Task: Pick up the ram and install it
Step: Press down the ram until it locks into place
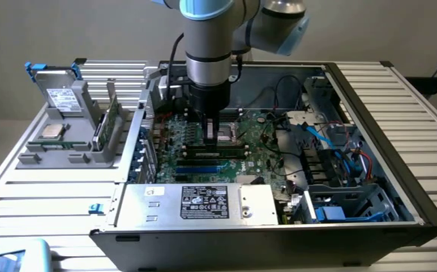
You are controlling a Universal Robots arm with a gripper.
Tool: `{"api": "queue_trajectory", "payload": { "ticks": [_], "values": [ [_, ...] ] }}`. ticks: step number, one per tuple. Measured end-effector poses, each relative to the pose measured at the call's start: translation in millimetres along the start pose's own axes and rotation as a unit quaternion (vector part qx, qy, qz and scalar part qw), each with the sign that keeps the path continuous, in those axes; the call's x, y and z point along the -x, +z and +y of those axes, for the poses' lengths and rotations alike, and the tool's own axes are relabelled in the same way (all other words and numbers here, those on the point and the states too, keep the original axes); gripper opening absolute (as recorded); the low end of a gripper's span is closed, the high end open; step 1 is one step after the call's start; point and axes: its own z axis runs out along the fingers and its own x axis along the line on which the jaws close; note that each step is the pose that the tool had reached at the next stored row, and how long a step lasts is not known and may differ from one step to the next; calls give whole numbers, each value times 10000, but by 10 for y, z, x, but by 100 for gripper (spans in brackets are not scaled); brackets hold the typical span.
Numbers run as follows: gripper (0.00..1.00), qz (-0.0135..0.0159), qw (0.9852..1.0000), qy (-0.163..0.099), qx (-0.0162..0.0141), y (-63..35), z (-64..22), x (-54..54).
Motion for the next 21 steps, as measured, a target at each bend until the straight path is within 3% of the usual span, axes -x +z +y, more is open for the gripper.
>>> {"api": "queue_trajectory", "payload": {
  "ticks": [2, 3, 7, 10, 21],
  "values": [
    [11, 1, 10000, 0, -3, -1, -1, 1],
    [11, -5, 10000, 1, -9, -31, -6, 2],
    [11, 19, 10000, 0, -3, -207, -57, -10],
    [11, 32, 10000, 0, -3, -279, -122, -12],
    [11, 36, 10000, -1, 9, -300, -147, -12]
  ]
}}
